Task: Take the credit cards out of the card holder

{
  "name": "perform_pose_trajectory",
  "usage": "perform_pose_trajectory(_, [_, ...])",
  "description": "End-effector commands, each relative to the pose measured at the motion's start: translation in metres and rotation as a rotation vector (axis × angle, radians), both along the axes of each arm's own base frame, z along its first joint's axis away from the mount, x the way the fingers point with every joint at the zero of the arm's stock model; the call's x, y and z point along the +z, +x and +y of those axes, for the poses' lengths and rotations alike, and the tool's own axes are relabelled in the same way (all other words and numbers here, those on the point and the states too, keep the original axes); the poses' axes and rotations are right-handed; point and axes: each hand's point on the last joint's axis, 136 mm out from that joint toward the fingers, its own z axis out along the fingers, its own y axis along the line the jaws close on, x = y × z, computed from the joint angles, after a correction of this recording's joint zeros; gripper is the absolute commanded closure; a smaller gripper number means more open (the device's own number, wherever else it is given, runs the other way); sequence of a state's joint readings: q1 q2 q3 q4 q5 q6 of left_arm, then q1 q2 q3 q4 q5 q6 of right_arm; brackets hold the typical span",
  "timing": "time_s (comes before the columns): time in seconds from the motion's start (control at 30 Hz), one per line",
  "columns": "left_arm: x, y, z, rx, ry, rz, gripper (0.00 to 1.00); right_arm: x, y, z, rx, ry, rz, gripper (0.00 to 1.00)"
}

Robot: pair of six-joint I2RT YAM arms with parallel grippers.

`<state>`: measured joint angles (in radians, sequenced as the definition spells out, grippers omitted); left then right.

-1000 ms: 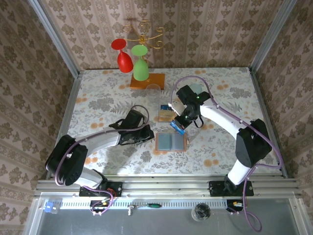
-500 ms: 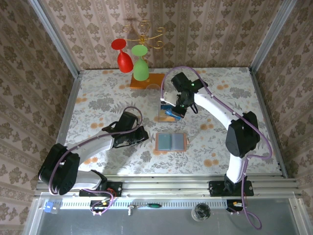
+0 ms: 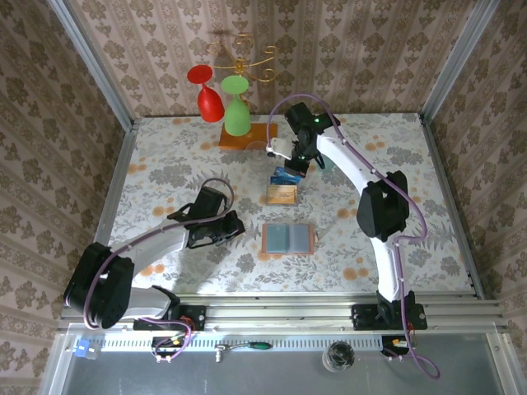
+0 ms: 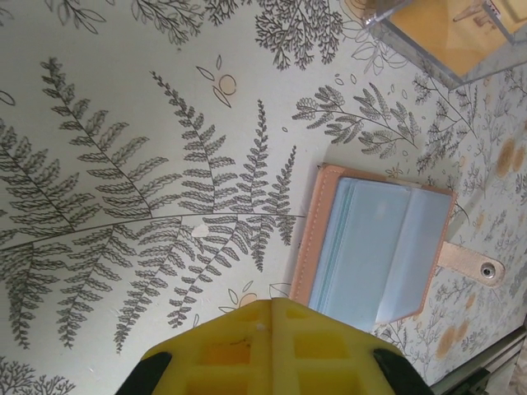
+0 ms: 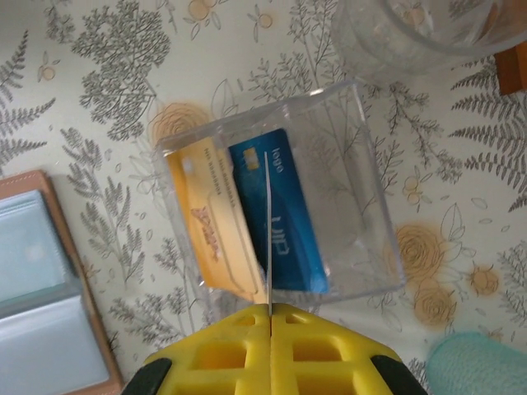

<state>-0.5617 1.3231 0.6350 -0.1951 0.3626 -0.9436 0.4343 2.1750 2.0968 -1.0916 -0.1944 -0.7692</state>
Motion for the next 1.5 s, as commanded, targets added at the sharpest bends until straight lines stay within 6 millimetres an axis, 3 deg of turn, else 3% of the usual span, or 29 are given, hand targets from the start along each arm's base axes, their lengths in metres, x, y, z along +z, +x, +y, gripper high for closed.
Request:
perform_pose_trajectory(0.0, [-0.004,0.001,0.002,-0.022,0.013,0.017,0.94,-0.006,0.000,0.004,0.044,0.008,0.044,1.00])
perform_pose_trajectory(0.33, [-0.007,0.006,0.010,-0.010,0.019,0.036,0.94,-0.020,0.022,0.010,0.072,-0.021,0.037,1.00])
perform_pose_trajectory(0.7, [-0.016,0.011,0.007,-0.013,0.006,0.062,0.94,-0.034,0.018,0.009,0.090,-0.040,0.077,0.93])
perform_pose_trajectory(1.2, [-0.018,0.016,-0.001,-0.039,-0.021,0.063,0.93,-0.003,0.016,-0.001,0.031,-0.048,0.034,0.82])
perform_pose_trajectory(1.47, [-0.016,0.020,-0.005,-0.044,-0.038,0.049,0.92,0.003,0.013,0.004,-0.148,0.058,0.044,0.78])
